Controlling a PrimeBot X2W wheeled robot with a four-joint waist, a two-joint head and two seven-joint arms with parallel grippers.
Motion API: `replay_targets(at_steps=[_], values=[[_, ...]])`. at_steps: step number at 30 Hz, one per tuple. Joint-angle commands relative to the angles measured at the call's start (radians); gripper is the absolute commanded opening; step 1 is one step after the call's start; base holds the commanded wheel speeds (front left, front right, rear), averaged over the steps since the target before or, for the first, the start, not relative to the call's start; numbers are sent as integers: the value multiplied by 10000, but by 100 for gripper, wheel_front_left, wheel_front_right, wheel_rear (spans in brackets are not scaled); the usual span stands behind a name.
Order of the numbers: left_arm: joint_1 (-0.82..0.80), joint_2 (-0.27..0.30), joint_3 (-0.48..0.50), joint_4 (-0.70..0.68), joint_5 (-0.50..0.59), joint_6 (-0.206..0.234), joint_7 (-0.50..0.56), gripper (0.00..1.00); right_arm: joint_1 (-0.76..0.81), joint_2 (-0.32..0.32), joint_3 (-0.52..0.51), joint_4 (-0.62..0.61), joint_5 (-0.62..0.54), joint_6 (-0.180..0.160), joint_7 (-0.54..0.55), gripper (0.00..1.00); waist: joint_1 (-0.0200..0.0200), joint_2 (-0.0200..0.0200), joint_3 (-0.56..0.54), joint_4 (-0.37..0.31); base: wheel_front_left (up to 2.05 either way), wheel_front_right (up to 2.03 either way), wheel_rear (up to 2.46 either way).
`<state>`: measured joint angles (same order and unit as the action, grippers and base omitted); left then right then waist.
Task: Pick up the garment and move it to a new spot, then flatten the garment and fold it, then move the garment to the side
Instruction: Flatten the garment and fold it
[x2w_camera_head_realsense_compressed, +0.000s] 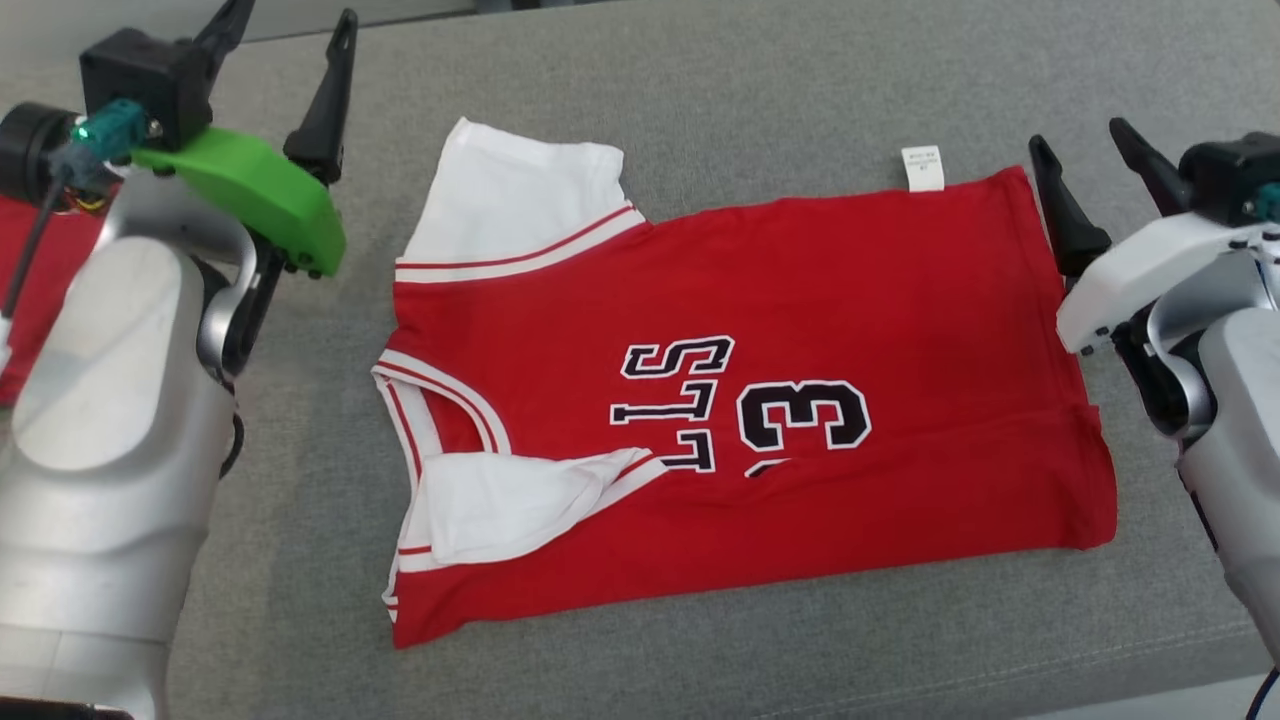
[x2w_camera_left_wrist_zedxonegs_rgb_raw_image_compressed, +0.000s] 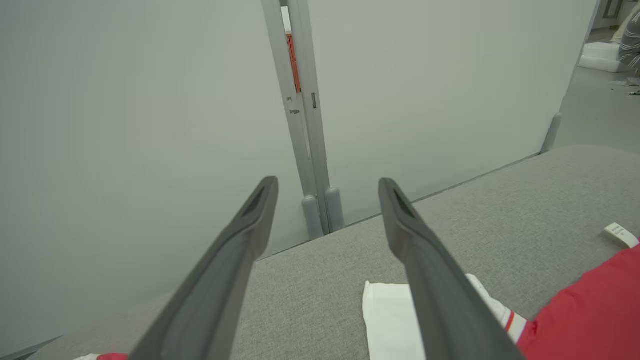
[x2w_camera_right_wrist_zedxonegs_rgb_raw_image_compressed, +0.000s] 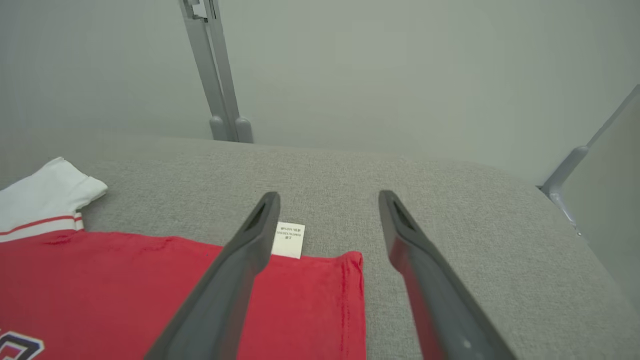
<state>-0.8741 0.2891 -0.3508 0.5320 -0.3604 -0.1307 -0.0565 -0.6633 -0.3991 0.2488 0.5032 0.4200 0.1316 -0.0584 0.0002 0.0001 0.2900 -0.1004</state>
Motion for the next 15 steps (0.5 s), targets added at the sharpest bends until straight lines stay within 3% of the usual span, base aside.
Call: replay_targets(at_steps=[1,9,15], values=[[-439,159,-224,318,-239,10,173,100,-398,-47,193,293,143,-18,67,100,-2,-1,1331,-736,0,0,0],[-2221,651,-2082,1901,-1718,8,1310,100,-2303,229,1374,2215,933,-16,296,100,-2,-1,2304,-1225,0,0,0],[-2988,907,-2934,2837,-2645,8,2000,100,-3261,553,2216,3390,1420,-18,149,100,-2,-1,2647,-1456,0,0,0]])
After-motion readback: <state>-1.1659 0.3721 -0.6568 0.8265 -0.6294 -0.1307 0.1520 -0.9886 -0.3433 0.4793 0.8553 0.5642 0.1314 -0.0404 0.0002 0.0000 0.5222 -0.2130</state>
